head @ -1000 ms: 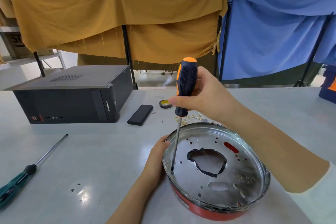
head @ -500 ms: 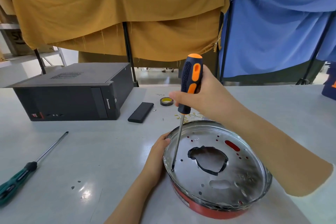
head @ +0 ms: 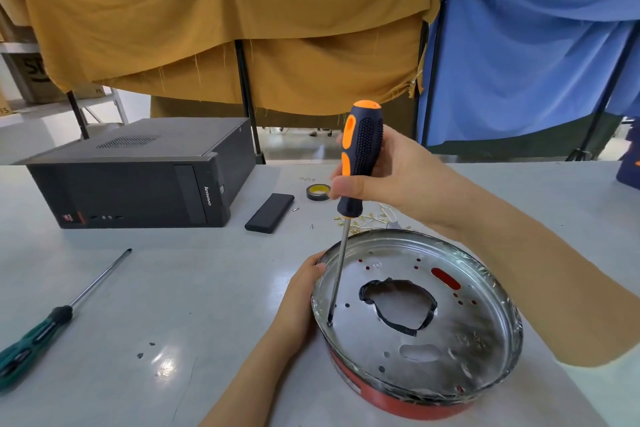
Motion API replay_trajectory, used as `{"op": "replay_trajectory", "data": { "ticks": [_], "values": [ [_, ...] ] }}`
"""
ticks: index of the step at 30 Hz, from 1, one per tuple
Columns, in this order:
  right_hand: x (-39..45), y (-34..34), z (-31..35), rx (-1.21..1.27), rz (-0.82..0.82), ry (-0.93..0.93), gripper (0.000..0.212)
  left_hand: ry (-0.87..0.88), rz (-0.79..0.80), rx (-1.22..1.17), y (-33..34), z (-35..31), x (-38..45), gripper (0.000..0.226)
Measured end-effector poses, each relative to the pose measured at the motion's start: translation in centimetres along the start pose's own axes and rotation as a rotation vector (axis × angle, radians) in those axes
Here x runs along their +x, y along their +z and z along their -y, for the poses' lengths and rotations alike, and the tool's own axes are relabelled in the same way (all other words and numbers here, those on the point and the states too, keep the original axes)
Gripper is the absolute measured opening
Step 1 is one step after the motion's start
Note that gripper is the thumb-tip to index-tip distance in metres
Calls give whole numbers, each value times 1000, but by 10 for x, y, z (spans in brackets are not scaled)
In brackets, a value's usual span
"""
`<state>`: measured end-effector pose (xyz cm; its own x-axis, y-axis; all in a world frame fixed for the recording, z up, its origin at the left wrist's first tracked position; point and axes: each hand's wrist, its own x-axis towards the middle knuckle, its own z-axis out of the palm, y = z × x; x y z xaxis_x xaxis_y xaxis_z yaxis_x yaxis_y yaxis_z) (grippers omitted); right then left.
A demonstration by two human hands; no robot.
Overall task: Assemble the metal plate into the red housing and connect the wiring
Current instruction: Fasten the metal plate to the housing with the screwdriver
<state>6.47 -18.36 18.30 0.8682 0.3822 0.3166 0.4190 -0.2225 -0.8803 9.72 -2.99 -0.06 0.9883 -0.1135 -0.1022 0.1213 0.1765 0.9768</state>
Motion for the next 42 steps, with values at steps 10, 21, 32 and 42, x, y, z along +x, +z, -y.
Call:
{"op": "replay_trajectory", "data": {
  "ticks": [10,21,32,42],
  "values": [
    [1,9,0,-289,-275,-46,38,-12,-4,43,-3,4,8,30],
    [-3,-4,-1,101,-12,-25,35,-4,-2,71,-8,11,14,27],
    [-4,-6,6,237,211,14,35,23,20,46,-8,9,8,23],
    [2,-4,7,115,201,-5,34,-9,-3,35,-6,9,11,25]
  ]
}}
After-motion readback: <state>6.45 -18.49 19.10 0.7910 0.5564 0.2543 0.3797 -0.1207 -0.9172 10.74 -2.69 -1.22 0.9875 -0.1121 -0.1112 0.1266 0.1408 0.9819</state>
